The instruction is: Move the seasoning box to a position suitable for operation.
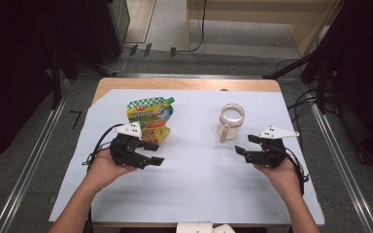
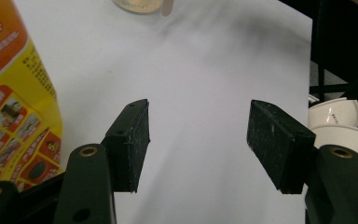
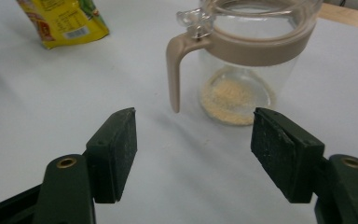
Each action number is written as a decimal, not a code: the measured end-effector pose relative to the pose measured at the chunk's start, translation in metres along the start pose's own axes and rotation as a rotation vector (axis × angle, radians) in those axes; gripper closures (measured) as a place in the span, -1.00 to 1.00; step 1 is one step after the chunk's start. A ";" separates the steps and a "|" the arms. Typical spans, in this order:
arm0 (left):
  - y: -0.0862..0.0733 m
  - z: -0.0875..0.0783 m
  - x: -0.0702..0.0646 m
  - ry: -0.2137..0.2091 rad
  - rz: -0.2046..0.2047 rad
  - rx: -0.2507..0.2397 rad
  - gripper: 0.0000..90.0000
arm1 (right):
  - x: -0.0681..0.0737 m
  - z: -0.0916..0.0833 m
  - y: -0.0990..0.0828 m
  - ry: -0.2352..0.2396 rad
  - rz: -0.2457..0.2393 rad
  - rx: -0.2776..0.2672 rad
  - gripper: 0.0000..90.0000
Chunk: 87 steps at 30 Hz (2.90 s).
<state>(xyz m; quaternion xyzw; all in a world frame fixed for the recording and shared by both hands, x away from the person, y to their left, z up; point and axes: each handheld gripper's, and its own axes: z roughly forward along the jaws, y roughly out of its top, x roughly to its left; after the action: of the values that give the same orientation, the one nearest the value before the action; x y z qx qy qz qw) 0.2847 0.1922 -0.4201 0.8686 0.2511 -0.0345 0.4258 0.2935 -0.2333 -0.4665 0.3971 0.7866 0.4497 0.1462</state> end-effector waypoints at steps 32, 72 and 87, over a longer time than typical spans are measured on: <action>-0.001 0.015 -0.015 -0.015 0.001 0.044 -0.17 | -0.040 0.080 0.009 -0.038 0.027 -0.041 -0.66; -0.003 0.018 -0.014 -0.003 -0.008 0.024 -0.21 | -0.022 0.086 0.019 -0.012 -0.028 -0.104 -0.73; 0.005 0.030 -0.017 -0.022 0.020 0.035 -0.20 | 0.044 0.061 0.009 0.095 -0.075 -0.095 -0.73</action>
<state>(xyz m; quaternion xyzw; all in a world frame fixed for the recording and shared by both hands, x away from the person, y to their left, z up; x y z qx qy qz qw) 0.2763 0.1602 -0.4308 0.8780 0.2372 -0.0444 0.4135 0.3057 -0.1613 -0.4871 0.3383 0.7847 0.4989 0.1442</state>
